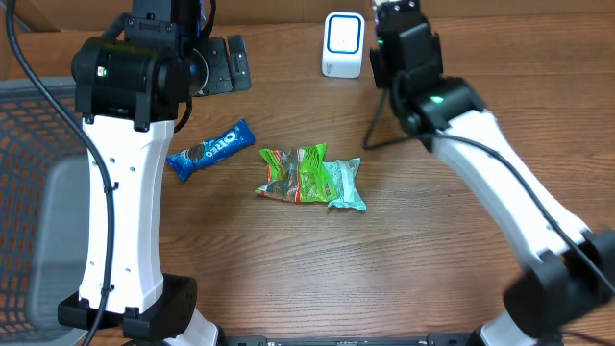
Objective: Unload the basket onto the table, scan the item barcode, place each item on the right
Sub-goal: 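Hold the bread bag's barcode in front of the scanner with the right gripper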
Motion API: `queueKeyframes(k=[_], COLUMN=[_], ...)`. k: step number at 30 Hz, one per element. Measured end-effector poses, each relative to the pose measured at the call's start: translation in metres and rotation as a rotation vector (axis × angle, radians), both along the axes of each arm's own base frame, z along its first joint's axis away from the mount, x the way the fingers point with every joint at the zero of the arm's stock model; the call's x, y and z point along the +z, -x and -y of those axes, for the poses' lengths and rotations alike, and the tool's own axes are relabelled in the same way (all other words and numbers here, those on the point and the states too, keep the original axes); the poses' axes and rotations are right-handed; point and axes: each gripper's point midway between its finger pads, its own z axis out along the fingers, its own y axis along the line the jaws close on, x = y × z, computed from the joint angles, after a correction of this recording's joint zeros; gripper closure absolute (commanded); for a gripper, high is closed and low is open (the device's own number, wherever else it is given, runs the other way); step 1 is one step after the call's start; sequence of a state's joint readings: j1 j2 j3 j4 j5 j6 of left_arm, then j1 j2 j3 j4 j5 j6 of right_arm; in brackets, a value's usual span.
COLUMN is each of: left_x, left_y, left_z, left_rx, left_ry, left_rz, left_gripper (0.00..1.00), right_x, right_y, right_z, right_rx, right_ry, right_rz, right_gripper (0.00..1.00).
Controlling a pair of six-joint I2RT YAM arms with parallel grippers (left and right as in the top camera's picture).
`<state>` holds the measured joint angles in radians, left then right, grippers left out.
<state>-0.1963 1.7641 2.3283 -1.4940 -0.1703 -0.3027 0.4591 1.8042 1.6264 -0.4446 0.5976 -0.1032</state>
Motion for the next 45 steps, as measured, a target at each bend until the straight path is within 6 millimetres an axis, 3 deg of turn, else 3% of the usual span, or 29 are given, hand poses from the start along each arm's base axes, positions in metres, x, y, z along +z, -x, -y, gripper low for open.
queueKeyframes(k=[7,13,26,35,45], left_x=[0.0,0.0,0.0,0.0,0.0], left_y=[0.0,0.0,0.0,0.0,0.0], left_z=[-0.001,-0.001,-0.001,-0.001,-0.001], left_rx=[0.002,0.002,0.003,0.004,0.004], left_ry=[-0.003,-0.003,-0.004,-0.005,-0.005], left_rz=[0.001,0.0,0.0,0.001,0.001], left_gripper=[0.0,0.0,0.0,0.0,0.0], right_x=[-0.027,-0.044,-0.092,-0.096,-0.121], right_y=[-0.053,-0.075,-0.097,-0.107,-0.11], right_z=[0.004,-0.008,-0.035,-0.046,-0.051], right_rx=[-0.086,-0.028,0.171,0.196,0.243], right_ry=[0.235,0.389,0.68,0.721,0.753], right_rz=[0.132,0.166,0.126,0.208,0.179], right_gripper=[0.96,0.96,0.96,0.96,0.96])
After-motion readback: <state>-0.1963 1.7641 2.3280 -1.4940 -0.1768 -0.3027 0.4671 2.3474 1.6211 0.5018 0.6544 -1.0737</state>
